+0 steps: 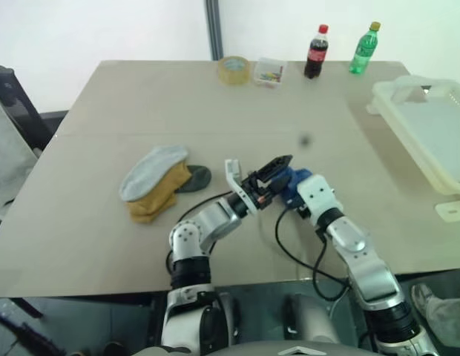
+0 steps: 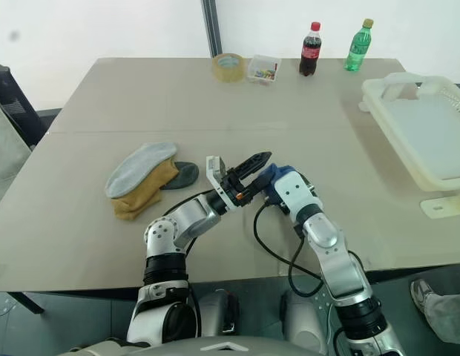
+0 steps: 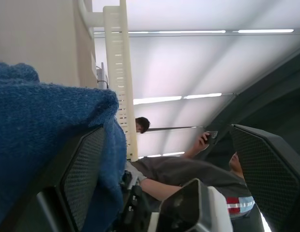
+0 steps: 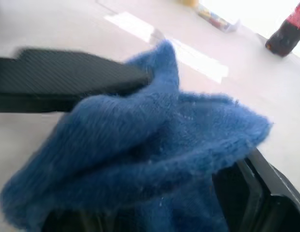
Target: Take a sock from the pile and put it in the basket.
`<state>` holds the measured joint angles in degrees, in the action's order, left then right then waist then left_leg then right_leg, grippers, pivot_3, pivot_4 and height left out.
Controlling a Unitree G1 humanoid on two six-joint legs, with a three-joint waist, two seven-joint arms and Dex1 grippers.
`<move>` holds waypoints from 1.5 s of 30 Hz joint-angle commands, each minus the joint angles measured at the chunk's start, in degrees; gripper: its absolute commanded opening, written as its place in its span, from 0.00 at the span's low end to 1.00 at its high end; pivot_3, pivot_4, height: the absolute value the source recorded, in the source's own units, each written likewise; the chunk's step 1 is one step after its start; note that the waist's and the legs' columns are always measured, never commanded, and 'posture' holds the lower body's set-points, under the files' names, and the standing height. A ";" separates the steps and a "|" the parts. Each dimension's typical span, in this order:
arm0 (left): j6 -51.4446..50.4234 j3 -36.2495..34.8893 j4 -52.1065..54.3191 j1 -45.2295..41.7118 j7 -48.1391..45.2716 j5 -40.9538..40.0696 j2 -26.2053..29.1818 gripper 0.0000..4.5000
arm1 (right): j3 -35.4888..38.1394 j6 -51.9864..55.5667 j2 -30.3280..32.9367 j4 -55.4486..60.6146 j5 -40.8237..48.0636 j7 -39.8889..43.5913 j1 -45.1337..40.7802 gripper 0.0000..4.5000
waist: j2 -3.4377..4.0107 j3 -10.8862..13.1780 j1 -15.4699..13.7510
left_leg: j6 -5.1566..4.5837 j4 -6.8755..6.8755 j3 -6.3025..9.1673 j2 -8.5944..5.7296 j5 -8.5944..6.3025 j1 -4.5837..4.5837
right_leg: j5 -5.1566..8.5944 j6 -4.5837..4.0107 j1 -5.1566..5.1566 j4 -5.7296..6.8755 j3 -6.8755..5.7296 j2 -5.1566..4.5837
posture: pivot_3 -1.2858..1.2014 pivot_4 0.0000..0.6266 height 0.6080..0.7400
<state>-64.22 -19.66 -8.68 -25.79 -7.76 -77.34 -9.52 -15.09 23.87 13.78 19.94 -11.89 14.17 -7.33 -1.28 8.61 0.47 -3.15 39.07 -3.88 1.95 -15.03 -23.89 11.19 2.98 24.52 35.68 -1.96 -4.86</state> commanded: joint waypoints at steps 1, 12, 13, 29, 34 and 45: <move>0.93 1.46 0.01 -0.98 -1.70 -1.26 -1.46 1.00 | 1.99 2.30 2.11 5.88 0.09 2.00 0.99 0.98 | -0.01 0.05 -0.10 | 0.00 0.00 0.00 -0.03 0.00 0.00 | 0.00 0.00 0.00 0.00 0.00 -0.01 | 0.52 0.24 1.00; 2.69 3.85 -3.65 -2.52 -4.17 1.15 -0.91 1.00 | 13.79 11.55 7.08 17.03 12.40 10.97 7.23 1.00 | -0.07 0.13 -0.86 | -0.01 -0.01 0.03 -0.11 0.00 -0.06 | 0.00 0.00 0.03 -0.04 -0.01 -0.03 | 0.52 0.24 1.00; 2.88 3.97 -4.23 -2.70 -4.49 1.54 -0.85 1.00 | 15.07 13.02 6.16 18.19 14.96 11.55 7.65 1.00 | -0.07 0.13 -0.89 | -0.01 -0.01 0.03 -0.11 0.00 -0.06 | 0.00 0.00 0.03 -0.04 -0.01 -0.02 | 0.52 0.24 1.00; 4.95 4.50 -7.69 -5.07 -7.09 4.17 -1.02 1.00 | 13.65 19.38 3.57 19.16 23.22 8.25 3.89 1.00 | -0.06 0.14 -1.27 | -0.02 -0.01 0.07 -0.12 0.00 -0.22 | 0.00 0.00 0.18 -0.06 -0.04 -0.03 | 0.52 0.24 1.00; 4.48 4.73 -6.41 -4.34 -6.69 4.01 -0.98 1.00 | 12.02 15.96 4.49 12.57 19.43 5.68 3.89 1.00 | -0.06 0.14 -1.25 | -0.02 0.02 0.06 -0.15 0.00 -0.24 | 0.00 0.00 0.18 -0.05 -0.04 -0.04 | 0.52 0.24 1.00; 4.86 4.38 -6.64 -4.30 -6.80 4.54 0.08 1.00 | 27.79 29.80 -12.14 9.79 35.62 -2.67 -1.28 1.00 | -0.05 0.14 -1.19 | -0.02 0.03 0.10 -0.12 0.00 -0.25 | -0.01 0.01 0.19 -0.01 -0.05 -0.02 | 0.52 0.24 1.00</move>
<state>-59.46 -15.31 -16.50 -29.91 -13.95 -73.09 -9.24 10.08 50.39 2.46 27.96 19.12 12.22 -7.72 -1.33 8.75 -0.72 -3.17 39.10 -3.77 1.83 -15.03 -24.14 11.17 2.99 24.71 35.68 -2.02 -4.87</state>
